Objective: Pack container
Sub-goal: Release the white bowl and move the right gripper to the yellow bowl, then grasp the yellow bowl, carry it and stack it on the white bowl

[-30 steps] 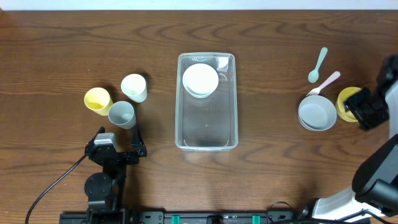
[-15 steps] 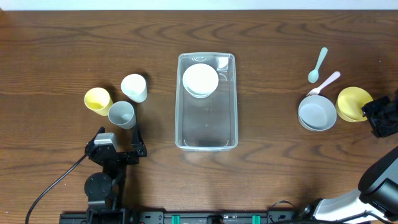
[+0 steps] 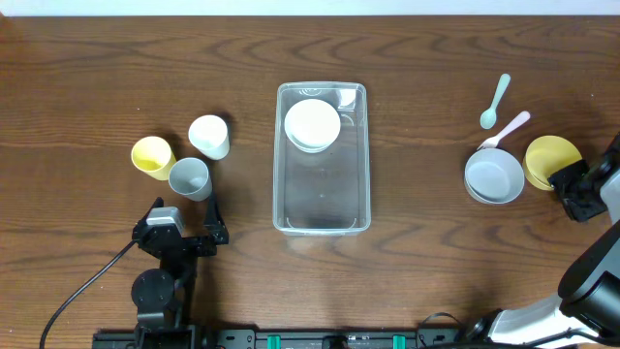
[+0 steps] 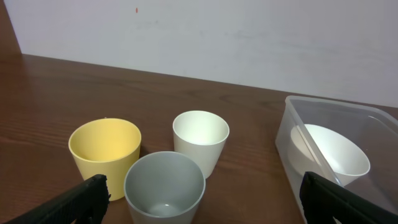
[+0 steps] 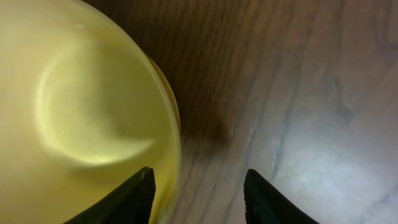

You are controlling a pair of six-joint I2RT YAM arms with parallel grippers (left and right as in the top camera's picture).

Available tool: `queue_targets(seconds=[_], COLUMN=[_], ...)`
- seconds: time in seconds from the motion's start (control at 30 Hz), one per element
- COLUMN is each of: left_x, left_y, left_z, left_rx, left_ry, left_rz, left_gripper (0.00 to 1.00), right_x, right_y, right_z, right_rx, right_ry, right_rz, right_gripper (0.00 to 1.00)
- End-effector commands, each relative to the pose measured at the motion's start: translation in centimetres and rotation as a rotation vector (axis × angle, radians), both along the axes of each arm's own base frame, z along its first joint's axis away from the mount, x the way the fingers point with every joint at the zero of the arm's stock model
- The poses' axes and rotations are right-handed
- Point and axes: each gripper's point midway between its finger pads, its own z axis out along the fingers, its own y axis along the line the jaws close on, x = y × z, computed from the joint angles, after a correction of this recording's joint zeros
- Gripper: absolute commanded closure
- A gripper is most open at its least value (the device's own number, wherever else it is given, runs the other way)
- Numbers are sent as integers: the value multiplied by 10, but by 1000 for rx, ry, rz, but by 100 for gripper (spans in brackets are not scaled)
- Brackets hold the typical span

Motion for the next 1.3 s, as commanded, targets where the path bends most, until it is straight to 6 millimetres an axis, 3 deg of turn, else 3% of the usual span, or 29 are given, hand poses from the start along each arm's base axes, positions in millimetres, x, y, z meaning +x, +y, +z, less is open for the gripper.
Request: queue_targets(seconds=[0.0,0.17,0.37,0.6,0.73,0.87,1.07,1.13,1.27], left_x=[0,0,0,0,0,0,0,0,0], left_y=[-1,-1,-1,-1,-1,-1,-1,-1,-1], left_z=[-16,-16,-16,-16,-16,-16,-16,-16,-16], left_rx=[-3,-3,-3,-3,-3,-3,-3,-3,-3], left_ry=[37,38,38,38,38,38,37,38,38], left_rz=[-6,-6,-6,-6,-6,-6,-6,-6,-6], left_gripper=[2,2,2,2,2,2,2,2,2], right_x=[0,3,3,3,11,21,43,60,100], right_y=[1,-2,-2,-1,-3,-10,-12,6,76], right_z=[-6,-4,-4,-4,9,42,113,139,192], right_rx=[-4,-15,-15,-12,-9,-31,-68,-25,160], right_ry=[-1,-15,-15,-13,-46,-76,-197,-313,-614], right_rz=[23,23,23,22,27,31,113,205,463], right_gripper=[56,81,99,99,99,99,99,99,99])
